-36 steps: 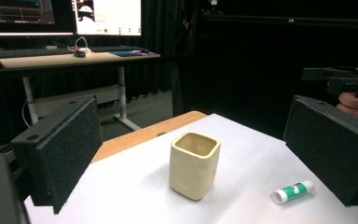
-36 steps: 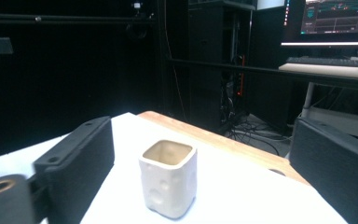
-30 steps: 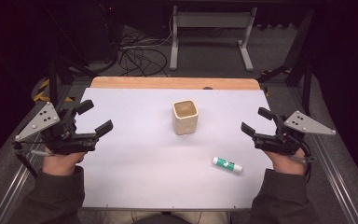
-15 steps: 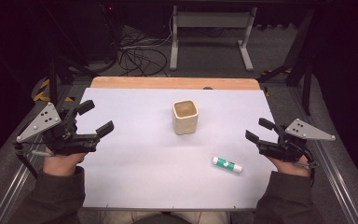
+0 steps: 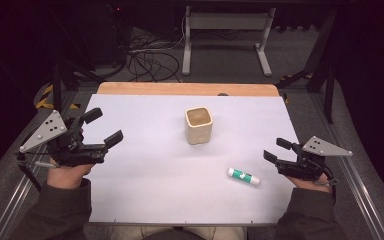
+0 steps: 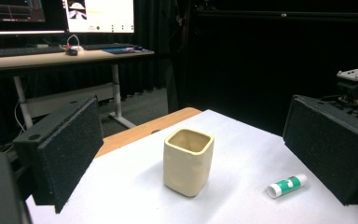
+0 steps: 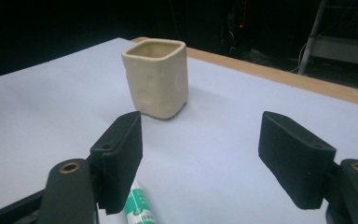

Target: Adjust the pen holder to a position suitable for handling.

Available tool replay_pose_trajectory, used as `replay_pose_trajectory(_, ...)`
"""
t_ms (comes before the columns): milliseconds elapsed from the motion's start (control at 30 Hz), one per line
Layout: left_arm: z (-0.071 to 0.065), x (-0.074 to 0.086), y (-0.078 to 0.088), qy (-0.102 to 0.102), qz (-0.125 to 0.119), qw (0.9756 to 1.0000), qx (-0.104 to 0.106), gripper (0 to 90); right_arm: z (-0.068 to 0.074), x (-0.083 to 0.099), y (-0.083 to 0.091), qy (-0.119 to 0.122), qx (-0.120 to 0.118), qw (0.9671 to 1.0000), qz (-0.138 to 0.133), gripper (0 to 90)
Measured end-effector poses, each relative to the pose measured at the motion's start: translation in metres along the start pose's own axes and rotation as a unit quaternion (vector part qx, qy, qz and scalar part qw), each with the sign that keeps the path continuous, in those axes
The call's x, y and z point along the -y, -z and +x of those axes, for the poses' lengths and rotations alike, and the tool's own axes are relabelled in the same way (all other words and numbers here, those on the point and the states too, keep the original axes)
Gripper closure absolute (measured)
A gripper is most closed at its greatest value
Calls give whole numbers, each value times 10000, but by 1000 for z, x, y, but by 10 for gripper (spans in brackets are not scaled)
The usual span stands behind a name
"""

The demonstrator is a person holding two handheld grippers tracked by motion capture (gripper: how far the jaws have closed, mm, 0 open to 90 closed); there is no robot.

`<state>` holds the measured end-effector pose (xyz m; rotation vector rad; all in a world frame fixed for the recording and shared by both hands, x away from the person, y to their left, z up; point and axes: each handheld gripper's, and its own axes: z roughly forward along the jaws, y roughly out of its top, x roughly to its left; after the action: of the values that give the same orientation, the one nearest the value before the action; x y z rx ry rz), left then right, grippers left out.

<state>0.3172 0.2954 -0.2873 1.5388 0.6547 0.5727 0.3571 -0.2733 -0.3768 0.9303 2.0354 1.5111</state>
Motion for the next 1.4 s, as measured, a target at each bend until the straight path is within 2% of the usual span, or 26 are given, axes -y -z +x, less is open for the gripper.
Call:
replay_pose_trajectory(167, 0, 0, 0, -23, 4, 10000, 5, 54, -5, 13, -1, -60, -81, 9999, 118, 325)
replay_pose_trajectory(333, -1, 0, 0, -23, 10, 10000, 9, 54, -6, 19, -1, -28, -177, 9996, 203, 333)
replay_pose_trajectory(533, -1, 1, -1, -25, 24, 10000, -9, 54, -9, 32, -5, 53, -450, 9982, 397, 333)
replay_pose_trajectory(800, -2, 1, -2, -44, 38, 10000, 7, 54, -8, 42, -13, 209, -825, 9940, 693, 322)
replay_pose_trajectory(1067, -2, 2, -3, -61, 67, 10000, 16, 54, -6, 46, -18, 284, -994, 9901, 949, 311)
replay_pose_trajectory(1100, -2, 2, -3, -62, 68, 10000, 17, 54, -6, 47, -20, 315, -1047, 9886, 1039, 309)
replay_pose_trajectory(1267, -3, 2, -3, -58, 62, 10000, 25, 54, -4, 50, -24, 399, -1106, 9855, 1224, 310)
replay_pose_trajectory(1400, -3, 2, -5, -81, 83, 9999, 40, 54, -2, 54, -29, 484, -1148, 9816, 1449, 311)
